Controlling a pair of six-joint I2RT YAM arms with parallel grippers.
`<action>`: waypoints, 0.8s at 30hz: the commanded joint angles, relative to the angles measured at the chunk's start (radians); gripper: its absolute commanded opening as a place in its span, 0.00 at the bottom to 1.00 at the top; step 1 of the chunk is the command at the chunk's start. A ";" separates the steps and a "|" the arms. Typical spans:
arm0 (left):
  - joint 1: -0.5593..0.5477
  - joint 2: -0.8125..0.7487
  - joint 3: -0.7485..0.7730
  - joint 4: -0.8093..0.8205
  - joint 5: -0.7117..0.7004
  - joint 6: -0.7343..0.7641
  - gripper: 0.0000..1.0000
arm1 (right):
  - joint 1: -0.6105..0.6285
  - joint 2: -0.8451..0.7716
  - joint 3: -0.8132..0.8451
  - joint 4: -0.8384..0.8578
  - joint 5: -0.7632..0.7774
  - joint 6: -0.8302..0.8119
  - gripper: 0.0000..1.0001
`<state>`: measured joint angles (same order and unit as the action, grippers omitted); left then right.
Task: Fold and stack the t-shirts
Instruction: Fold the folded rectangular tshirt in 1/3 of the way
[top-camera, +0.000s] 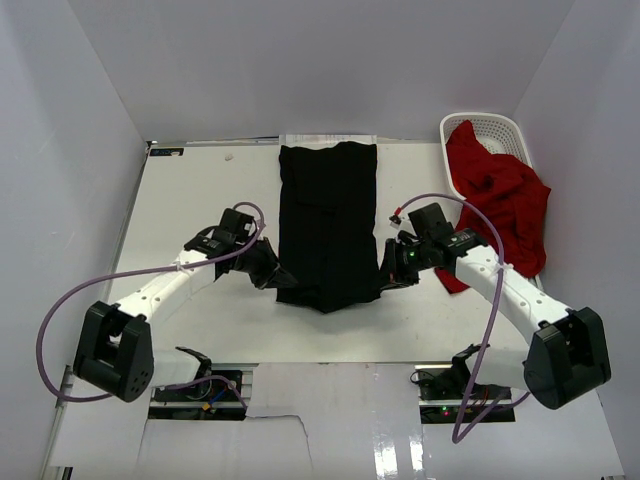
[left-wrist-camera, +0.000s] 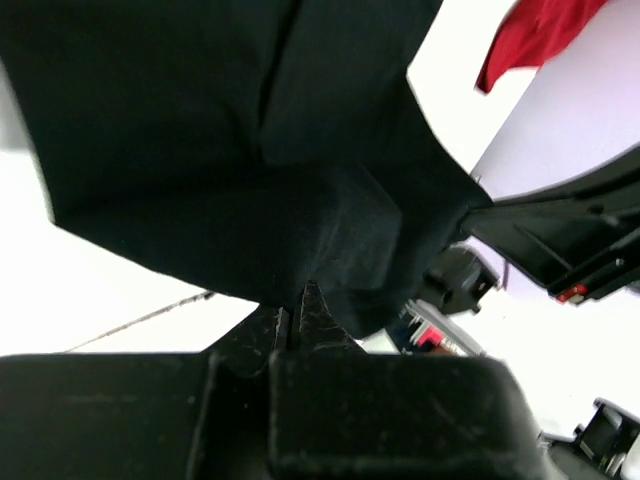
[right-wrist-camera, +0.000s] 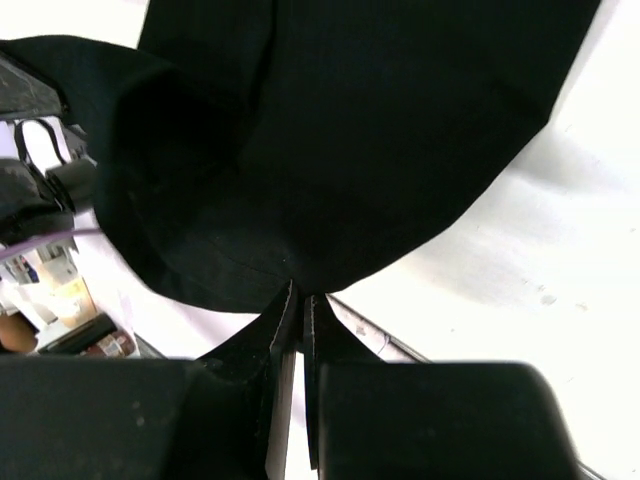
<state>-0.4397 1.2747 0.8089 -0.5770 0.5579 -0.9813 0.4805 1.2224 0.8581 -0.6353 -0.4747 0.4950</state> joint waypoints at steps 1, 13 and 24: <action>0.053 0.041 0.070 -0.041 -0.001 0.076 0.00 | -0.031 0.044 0.073 -0.026 -0.015 -0.062 0.08; 0.156 0.282 0.309 -0.057 0.005 0.193 0.00 | -0.114 0.310 0.331 -0.026 -0.024 -0.165 0.08; 0.191 0.506 0.565 -0.072 -0.015 0.248 0.00 | -0.135 0.528 0.593 -0.061 0.007 -0.199 0.08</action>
<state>-0.2562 1.7634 1.3087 -0.6434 0.5514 -0.7647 0.3576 1.7271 1.3861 -0.6746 -0.4744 0.3264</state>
